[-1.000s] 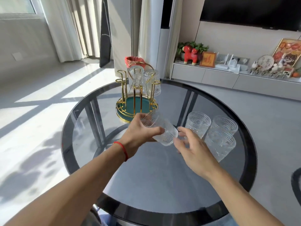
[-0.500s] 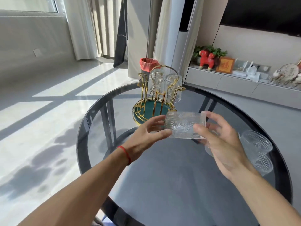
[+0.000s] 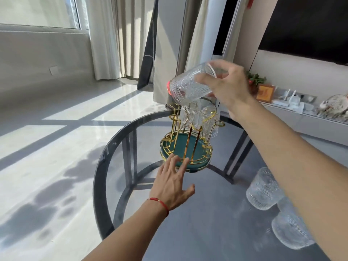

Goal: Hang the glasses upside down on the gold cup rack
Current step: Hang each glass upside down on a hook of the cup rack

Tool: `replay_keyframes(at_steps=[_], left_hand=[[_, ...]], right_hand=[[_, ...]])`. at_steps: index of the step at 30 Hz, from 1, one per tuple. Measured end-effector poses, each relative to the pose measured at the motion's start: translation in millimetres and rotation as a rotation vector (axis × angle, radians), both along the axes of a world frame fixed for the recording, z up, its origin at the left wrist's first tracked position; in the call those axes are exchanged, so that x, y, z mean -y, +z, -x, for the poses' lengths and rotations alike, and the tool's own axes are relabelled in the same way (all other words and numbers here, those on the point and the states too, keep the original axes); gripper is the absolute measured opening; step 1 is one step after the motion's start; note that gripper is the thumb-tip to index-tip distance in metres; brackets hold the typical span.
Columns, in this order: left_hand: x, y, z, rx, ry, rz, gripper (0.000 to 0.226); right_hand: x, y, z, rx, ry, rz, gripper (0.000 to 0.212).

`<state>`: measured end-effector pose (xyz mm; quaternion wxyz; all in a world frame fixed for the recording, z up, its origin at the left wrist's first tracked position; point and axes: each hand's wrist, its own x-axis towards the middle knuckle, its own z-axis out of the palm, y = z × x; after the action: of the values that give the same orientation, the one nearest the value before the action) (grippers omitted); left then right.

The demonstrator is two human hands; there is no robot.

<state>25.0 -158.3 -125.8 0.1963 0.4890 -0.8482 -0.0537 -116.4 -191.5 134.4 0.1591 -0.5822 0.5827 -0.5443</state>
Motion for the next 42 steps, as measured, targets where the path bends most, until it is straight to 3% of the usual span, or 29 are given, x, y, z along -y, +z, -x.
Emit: replay_keyframes(at_steps=[5, 13, 27, 32, 35, 39, 42], left_hand=[[2, -3, 2, 0.011, 0.001, 0.014, 0.087], [2, -4, 3, 0.015, 0.010, 0.035, 0.087], [1, -3, 0, 0.015, 0.002, 0.064, 0.083], [2, -1, -1, 0.013, -0.001, 0.054, 0.083], [3, 0, -1, 0.015, 0.001, 0.042, 0.083], [4, 2, -2, 0.016, 0.007, 0.041, 0.083], [0, 4, -1, 0.047, 0.008, 0.033, 0.082]], right_hand=[[49, -5, -21, -0.105, -0.053, -0.079, 0.071], [87, -16, -43, -0.433, -0.110, -0.224, 0.073], [92, -43, -52, -0.953, -0.088, -0.496, 0.077], [91, -41, -51, -1.027, -0.028, -0.534, 0.074], [75, -44, -41, -1.017, -0.012, -0.458, 0.056], [13, -67, -19, -0.809, -0.072, -0.155, 0.048], [-66, -99, -2, -0.644, -0.089, -0.049, 0.044]])
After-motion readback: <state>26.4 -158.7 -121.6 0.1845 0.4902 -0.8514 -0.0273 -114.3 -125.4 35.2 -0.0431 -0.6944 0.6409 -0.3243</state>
